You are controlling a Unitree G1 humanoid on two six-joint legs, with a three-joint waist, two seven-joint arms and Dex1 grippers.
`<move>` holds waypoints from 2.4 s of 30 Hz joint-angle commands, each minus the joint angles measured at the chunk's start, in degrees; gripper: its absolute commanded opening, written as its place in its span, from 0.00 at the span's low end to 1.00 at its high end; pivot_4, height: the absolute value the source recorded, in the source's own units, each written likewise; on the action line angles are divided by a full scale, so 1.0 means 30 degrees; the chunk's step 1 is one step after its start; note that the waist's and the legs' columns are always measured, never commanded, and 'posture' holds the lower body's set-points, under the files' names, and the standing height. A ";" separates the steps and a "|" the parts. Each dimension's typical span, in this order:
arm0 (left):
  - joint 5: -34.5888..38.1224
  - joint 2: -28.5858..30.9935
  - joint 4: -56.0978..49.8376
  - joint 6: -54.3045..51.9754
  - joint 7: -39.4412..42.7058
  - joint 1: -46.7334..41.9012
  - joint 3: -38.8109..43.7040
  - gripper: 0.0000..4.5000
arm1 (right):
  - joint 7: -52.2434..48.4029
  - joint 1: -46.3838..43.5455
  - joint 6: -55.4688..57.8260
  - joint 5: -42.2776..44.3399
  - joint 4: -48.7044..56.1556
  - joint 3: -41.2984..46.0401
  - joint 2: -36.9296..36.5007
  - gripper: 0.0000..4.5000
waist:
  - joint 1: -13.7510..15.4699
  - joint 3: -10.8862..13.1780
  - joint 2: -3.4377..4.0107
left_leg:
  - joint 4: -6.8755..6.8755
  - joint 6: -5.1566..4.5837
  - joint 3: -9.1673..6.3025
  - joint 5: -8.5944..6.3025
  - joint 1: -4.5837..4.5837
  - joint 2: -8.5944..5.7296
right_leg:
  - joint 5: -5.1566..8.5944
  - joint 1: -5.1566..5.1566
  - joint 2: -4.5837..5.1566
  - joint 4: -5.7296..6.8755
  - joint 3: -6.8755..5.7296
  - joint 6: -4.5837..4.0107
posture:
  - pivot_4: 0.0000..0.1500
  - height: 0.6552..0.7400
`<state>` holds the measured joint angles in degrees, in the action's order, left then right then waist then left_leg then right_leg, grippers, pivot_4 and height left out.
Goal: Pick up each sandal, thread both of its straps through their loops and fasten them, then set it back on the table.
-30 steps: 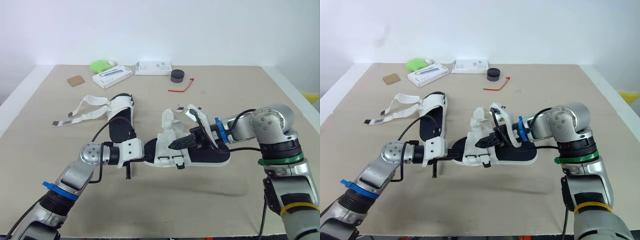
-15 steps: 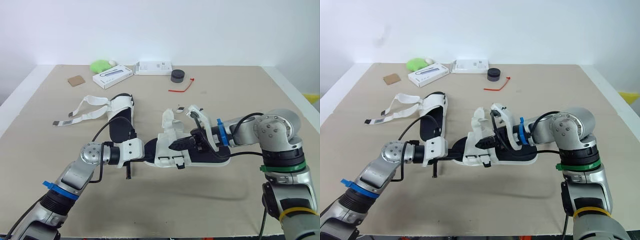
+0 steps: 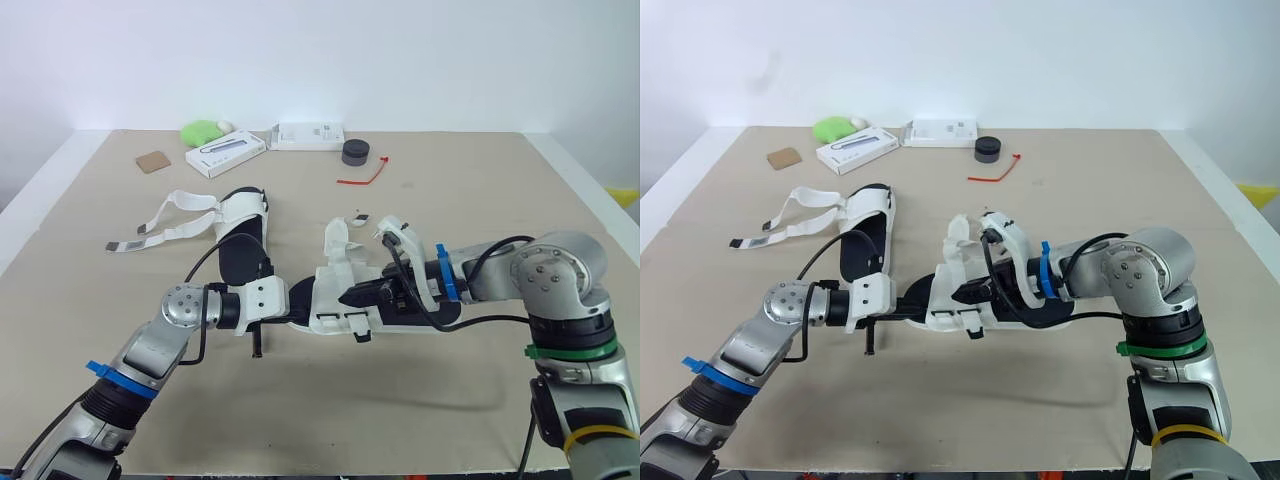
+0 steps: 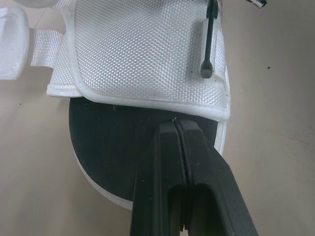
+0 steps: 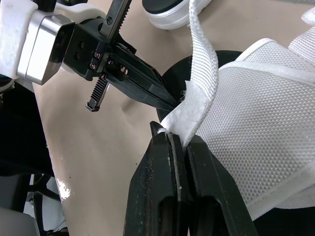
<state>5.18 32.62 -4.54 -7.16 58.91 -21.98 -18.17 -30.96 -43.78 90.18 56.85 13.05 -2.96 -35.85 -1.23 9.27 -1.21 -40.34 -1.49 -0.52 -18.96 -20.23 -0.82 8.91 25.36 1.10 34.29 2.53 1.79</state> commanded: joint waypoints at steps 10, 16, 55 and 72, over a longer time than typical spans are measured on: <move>-0.0930 0.0263 0.1471 -0.0332 0.0078 0.0314 -0.0601 0.00 | -0.3328 -0.0451 -0.2062 0.0008 0.0783 0.0968 -0.2095 0.92 | 0.0000 -0.0001 0.0001 | -0.0001 0.0000 0.0002 0.0001 0.0006 -0.0002 | -0.0002 -0.0005 -0.0004 0.0000 0.0001 0.0003 | 1.00 1.00; -0.0919 0.0313 0.1657 -0.0214 0.0166 0.0200 -0.0545 0.00 | -0.7026 0.1212 -0.3844 0.0767 0.1640 0.2257 -0.5482 0.98 | 0.0037 0.0001 0.0005 | -0.0001 -0.0001 0.0003 0.0000 0.0008 -0.0004 | 0.0011 -0.0010 -0.0006 -0.0001 0.0000 0.0013 | 1.00 1.00; -0.0897 0.0429 0.1292 -0.0466 0.0360 0.0223 -0.0485 0.00 | -0.5724 0.4526 -0.5424 -0.1853 0.2043 -0.0613 -0.2605 0.71 | -0.0001 -0.0010 0.0012 | -0.0003 0.0013 0.0020 0.0039 0.0057 -0.0004 | -0.0039 -0.0033 -0.0036 0.0007 0.0047 0.0039 | 1.00 1.00; -0.0866 0.0389 0.1144 -0.0563 0.0222 0.0323 -0.0589 0.00 | -0.7620 0.5281 -0.5590 -0.2903 0.3354 -0.2983 -0.4686 0.01 | 0.0005 -0.0011 0.0011 | -0.0001 0.0015 0.0015 0.0034 0.0034 -0.0016 | -0.0019 -0.0022 -0.0010 0.0003 0.0036 0.0043 | 1.00 1.00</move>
<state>5.00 32.77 -3.45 -6.65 59.28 -22.58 -18.18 -51.58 -28.72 74.35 48.62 20.33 -10.20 -48.35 -1.21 9.23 -1.17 -40.35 -1.45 -0.48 -18.86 -20.13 -0.87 8.86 25.30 1.07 34.31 2.63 1.92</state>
